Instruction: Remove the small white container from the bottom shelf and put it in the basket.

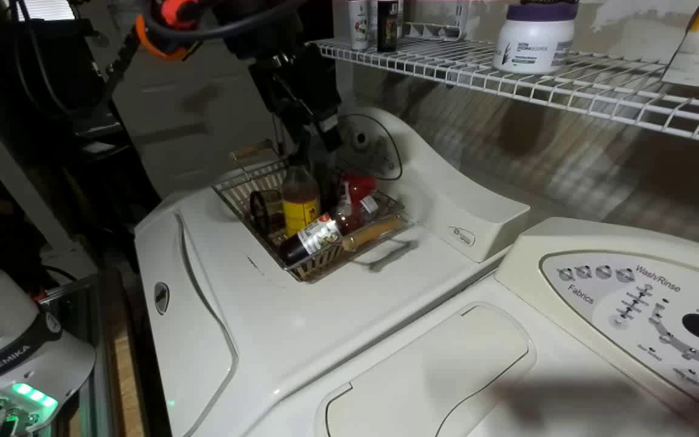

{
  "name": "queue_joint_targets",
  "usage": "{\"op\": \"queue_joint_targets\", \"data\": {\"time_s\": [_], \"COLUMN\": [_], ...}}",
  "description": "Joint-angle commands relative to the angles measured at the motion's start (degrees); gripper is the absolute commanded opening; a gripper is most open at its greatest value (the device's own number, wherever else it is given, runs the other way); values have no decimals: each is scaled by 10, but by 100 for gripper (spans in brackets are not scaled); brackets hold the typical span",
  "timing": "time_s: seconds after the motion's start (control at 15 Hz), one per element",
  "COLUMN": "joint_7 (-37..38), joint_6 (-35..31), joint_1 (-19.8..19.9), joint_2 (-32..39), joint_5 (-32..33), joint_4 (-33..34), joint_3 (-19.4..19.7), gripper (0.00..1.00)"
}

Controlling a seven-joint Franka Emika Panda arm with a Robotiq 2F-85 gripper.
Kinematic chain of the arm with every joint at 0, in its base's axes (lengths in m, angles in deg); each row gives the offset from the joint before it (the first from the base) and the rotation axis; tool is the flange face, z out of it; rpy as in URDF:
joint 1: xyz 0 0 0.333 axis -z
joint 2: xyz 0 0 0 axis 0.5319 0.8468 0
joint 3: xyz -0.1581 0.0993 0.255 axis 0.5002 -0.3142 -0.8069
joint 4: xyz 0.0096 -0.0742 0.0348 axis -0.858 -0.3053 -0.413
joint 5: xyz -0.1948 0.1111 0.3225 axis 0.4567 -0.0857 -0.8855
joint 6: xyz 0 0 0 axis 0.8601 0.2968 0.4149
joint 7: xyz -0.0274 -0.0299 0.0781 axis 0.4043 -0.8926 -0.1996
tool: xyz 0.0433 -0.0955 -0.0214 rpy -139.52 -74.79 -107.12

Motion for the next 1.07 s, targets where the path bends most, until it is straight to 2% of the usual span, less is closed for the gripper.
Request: {"op": "queue_joint_targets", "data": {"time_s": [0.0, 0.33, 0.6, 1.0], "joint_7": [-1, -45, -90, -102], "joint_6": [2, 4, 16, 75], "joint_1": [0, -32, -87, -162], "joint_2": [0, -24, -34, 25], "joint_5": [-1, 8, -17, -92], "joint_4": [2, 10, 39, 132], "joint_3": [-1, -29, -55, -75], "gripper": [100, 100, 100, 100]}}
